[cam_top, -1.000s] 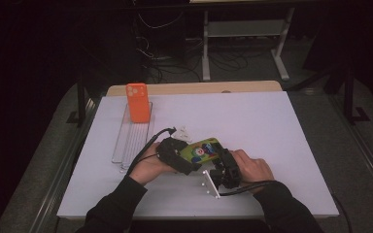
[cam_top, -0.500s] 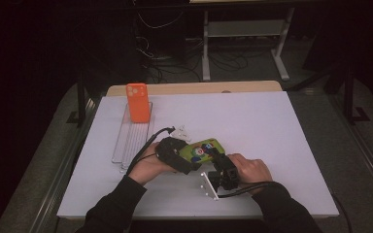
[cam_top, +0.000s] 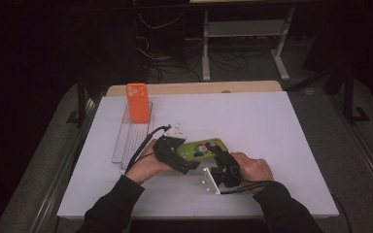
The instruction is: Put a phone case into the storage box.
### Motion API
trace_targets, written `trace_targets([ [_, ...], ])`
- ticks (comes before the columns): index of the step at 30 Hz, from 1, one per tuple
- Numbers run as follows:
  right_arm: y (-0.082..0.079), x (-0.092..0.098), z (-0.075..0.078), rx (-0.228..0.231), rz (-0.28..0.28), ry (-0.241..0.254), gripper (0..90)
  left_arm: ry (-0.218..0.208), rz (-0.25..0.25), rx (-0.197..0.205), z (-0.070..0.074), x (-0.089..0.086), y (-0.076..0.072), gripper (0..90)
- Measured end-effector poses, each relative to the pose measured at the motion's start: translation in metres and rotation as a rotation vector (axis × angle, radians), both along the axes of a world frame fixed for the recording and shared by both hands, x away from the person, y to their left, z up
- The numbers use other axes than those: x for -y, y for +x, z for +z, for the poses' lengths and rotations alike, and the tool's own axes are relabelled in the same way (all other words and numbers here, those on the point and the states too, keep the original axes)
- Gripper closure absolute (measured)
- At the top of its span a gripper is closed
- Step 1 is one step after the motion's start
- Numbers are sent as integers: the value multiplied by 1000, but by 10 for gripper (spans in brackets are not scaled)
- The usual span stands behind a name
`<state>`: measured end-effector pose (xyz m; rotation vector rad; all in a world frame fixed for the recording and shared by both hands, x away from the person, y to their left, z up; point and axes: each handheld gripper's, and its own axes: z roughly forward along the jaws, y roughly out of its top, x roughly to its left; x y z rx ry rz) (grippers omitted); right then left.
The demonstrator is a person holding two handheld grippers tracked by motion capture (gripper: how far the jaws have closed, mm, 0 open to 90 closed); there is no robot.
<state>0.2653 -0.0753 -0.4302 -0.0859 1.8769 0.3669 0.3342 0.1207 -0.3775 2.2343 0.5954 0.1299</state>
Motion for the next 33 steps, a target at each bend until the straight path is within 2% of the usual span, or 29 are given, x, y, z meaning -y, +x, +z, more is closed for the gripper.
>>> trace_targets([
  [1, 0, 1, 1, -21, -22, 31, 755, 2, 1, 6, 1, -2, 1, 0],
  [2, 2, 3, 2, -32, -18, 33, 756, -4, 2, 6, 1, -3, 1, 0],
  [3, 2, 4, 2, -59, -41, 73, 756, -20, 13, 1, 2, -3, 1, 0],
  [4, 5, 6, 5, -51, -35, 64, 756, -11, 12, 11, 2, -5, 2, 0],
  [6, 6, 9, 5, -101, -58, 93, 756, -19, 13, 13, 3, -8, 3, 0],
  [9, 11, 16, 10, -147, -89, 176, 756, -27, 16, 14, 4, -11, 5, 0],
  [10, 12, 17, 11, -165, -100, 208, 756, -36, 29, 1, 4, -11, 4, 0],
  [12, 16, 22, 14, -206, -108, 243, 756, -43, 44, -7, 3, -11, 5, 0],
  [14, 18, 26, 15, -281, -129, 315, 756, -56, 50, -6, 2, -11, 6, 0],
  [16, 19, 27, 16, -333, -147, 396, 756, -47, 49, 4, 2, -12, 7, 0],
  [18, 23, 32, 18, -392, -153, 454, 756, -47, 56, 13, 2, -12, 7, 0],
  [19, 25, 33, 18, -417, -158, 478, 756, -61, 70, 2, 1, -12, 7, 0],
  [20, 27, 35, 19, -443, -161, 506, 756, -54, 66, 5, 1, -13, 8, 0],
  [21, 28, 37, 20, -472, -166, 539, 756, -61, 74, 4, 1, -12, 7, 0],
  [22, 28, 37, 20, -515, -182, 599, 756, -64, 83, -2, 1, -13, 7, 0],
  [27, 35, 43, 23, -650, -209, 755, 756, -76, 93, -15, -1, -12, 8, 0],
  [30, 38, 47, 24, -702, -215, 826, 756, -68, 94, -20, -2, -11, 8, 0],
  [33, 39, 51, 25, -755, -225, 900, 756, -84, 106, -21, -1, -10, 9, 0],
])
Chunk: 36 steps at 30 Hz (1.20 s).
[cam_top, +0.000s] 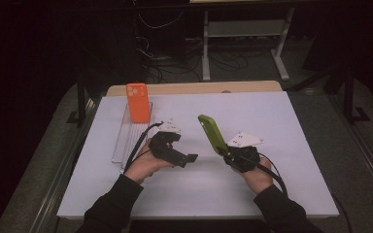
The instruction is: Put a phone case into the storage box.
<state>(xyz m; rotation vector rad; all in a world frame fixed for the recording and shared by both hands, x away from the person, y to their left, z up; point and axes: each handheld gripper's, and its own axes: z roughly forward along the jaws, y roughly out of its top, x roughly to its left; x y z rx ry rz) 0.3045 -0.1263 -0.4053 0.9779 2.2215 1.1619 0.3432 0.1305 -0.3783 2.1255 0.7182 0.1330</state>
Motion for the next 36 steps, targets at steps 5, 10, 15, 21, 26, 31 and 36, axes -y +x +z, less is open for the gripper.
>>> trace_targets([
  [5, 0, 1, 0, -53, -5, 98, 756, -29, 36, -1, 3, 2, 3, 0],
  [10, -2, -3, -1, -87, -1, 148, 756, -70, 53, -10, 9, 6, 8, 0],
  [15, -3, -6, -2, -81, -2, 175, 756, -137, 82, -9, 14, 14, 16, 0],
  [21, -5, -9, -1, -73, -1, 182, 756, -185, 68, -18, 13, 25, 20, 0],
  [26, -5, -9, -1, -75, 5, 195, 756, -207, 63, -2, 14, 33, 22, 0],
  [31, -6, -10, 0, -72, 16, 202, 756, -239, 53, -4, 12, 41, 25, 0],
  [36, -6, -11, 1, -64, 21, 204, 756, -252, 44, -12, 9, 49, 26, 0],
])
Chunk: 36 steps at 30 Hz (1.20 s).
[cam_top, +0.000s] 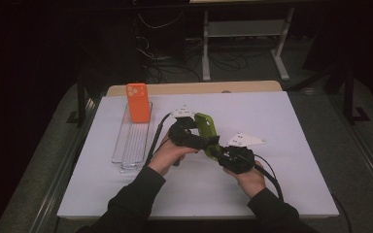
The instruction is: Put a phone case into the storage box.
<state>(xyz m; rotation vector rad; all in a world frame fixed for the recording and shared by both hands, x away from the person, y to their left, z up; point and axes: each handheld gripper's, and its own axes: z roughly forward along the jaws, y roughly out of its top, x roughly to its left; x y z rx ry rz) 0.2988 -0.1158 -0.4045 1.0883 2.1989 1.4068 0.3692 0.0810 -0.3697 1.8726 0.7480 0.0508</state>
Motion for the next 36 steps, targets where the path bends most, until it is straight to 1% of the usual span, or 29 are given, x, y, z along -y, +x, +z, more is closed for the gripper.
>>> trace_targets([
  [1, 0, 0, 0, 0, -1, 1, 756, 0, -7, 7, -1, 1, 1, 0],
  [3, 0, 0, 0, 2, 0, 0, 756, -9, -1, 2, -1, 4, 1, 0],
  [5, 0, 0, 0, 0, 0, 4, 756, -8, 2, 7, -2, 4, 1, 0],
  [6, 0, 0, 0, 1, 0, 4, 756, -6, 10, 13, -2, 5, 1, 15],
  [7, 0, 0, 0, 0, 2, 2, 756, -13, 19, 17, -2, 5, 0, 38],
  [10, 0, 0, 0, 3, 1, 1, 756, -12, 25, 26, -2, 5, 1, 75],
  [11, 0, 0, 0, 3, 1, 1, 756, -22, 28, 22, -2, 5, 1, 85],
  [12, 0, 0, 0, 3, 2, -1, 756, -22, 27, 22, -1, 5, 0, 90],
  [13, 0, 0, 0, 5, 2, -1, 756, -8, 21, 26, -1, 4, 0, 92],
  [14, -1, 0, 0, 5, 1, -2, 756, -10, 22, 33, -1, 5, 0, 94],
  [15, -1, 0, 0, 6, 2, -3, 756, -1, 16, 43, -1, 4, -1, 95],
  [17, -1, 0, 0, 9, 2, -14, 756, -12, 19, 46, 0, 4, -1, 100],
  [21, -1, 0, 0, 14, 3, -16, 750, -17, 10, 45, 1, 3, -1, 113],
  [22, -1, 0, 0, 9, 6, -14, 725, -11, 8, 55, 1, 3, -1, 116],
  [23, 0, 0, 0, 1, 17, -4, 657, -5, 10, 60, 2, 3, -1, 119],
  [24, 0, 1, 1, 3, 16, -9, 588, -3, 9, 64, 4, 2, 0, 121],
  [26, 0, 3, 1, 11, 28, -5, 486, 2, 10, 65, 6, 0, 2, 123],
  [27, 0, 5, 2, 4, 38, 7, 457, 14, 13, 71, 9, -2, 2, 124],
  [28, 0, 8, 2, 3, 46, 13, 423, 7, 17, 77, 11, -3, 3, 124],
  [29, -1, 11, 2, -12, 50, 18, 389, 14, 22, 75, 14, -5, 4, 125],
  [30, -1, 15, 2, -14, 56, 11, 350, 8, 30, 81, 16, -7, 5, 125],
  [31, -1, 17, 1, -17, 58, 7, 327, 22, 32, 94, 21, -11, 7, 125],
  [32, -2, 22, 0, -26, 52, -3, 299, 24, 48, 91, 24, -15, 8, 125],
  [34, -2, 27, -1, -25, 40, -20, 254, 38, 59, 95, 29, -21, 10, 126],
  [36, -3, 34, -3, -38, 34, -52, 198, 35, 77, 99, 35, -28, 13, 126],
])
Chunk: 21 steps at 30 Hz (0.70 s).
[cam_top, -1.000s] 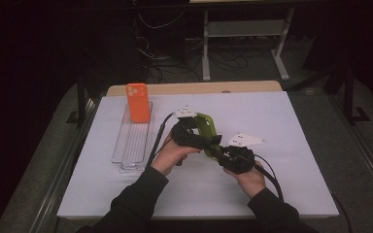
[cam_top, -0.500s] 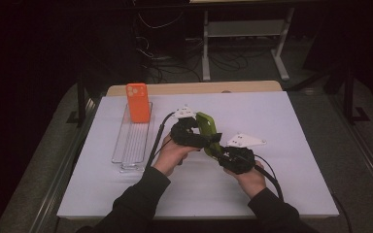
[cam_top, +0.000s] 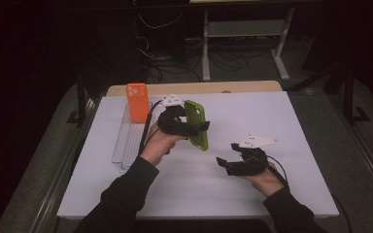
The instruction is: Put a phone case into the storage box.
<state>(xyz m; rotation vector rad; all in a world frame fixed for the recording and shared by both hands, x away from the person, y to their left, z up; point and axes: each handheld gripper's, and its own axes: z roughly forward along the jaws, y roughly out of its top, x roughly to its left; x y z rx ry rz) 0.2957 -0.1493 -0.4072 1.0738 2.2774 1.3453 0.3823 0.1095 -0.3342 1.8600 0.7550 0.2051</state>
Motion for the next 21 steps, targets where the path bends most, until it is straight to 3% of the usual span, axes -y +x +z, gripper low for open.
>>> trace_targets([
  [2, -1, 5, -2, -18, 10, -24, 128, 9, 16, 6, 6, -8, 3, 126],
  [4, -3, 11, -5, -33, 3, -51, 121, 20, 36, 21, 14, -17, 7, 126],
  [6, -5, 18, -9, -18, -8, -70, 76, 26, 54, 29, 19, -24, 9, 127],
  [10, -8, 31, -14, -20, -20, -63, 0, 44, 98, 50, 33, -43, 16, 127],
  [13, -10, 39, -16, -20, -32, -46, 0, 56, 133, 64, 41, -58, 21, 127],
  [14, -10, 41, -18, -9, -33, -50, 0, 44, 151, 66, 42, -61, 23, 127],
  [21, -17, 47, -24, 17, -44, -61, 0, 70, 239, 89, 51, -94, 32, 127],
])
